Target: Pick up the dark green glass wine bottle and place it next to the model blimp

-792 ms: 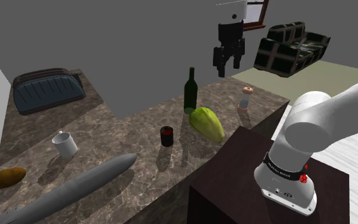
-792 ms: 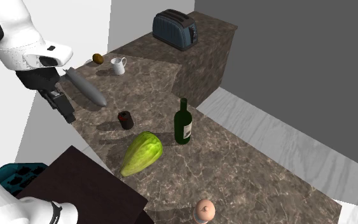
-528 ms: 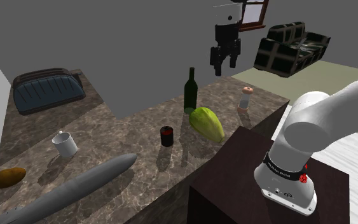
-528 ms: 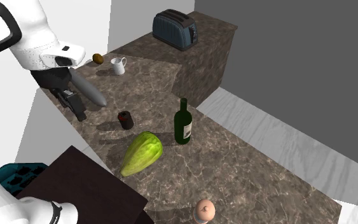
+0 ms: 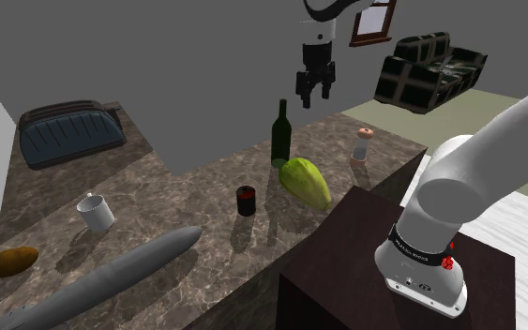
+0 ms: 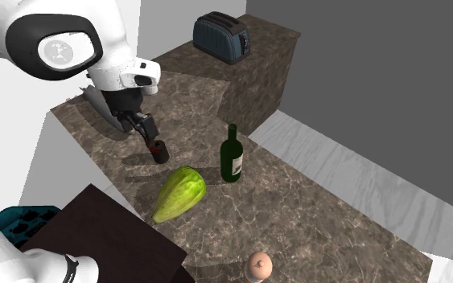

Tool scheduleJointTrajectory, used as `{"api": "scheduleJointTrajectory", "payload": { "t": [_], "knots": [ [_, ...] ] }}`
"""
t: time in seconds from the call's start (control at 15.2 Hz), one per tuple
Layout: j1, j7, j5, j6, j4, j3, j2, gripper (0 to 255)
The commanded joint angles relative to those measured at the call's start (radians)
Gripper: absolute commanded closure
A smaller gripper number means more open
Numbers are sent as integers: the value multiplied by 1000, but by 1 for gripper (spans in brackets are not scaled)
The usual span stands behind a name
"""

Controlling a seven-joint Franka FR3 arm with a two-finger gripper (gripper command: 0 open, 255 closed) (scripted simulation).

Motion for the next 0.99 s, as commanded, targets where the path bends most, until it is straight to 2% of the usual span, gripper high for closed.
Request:
{"api": "scheduleJointTrajectory", "payload": {
  "t": [0.0,0.46,0.92],
  "knots": [
    [-5,-30,-2,41,44,-23,77,0],
    [-25,-143,25,134,221,-91,324,0],
    [-60,-259,96,167,467,-132,589,0]
  ]
}}
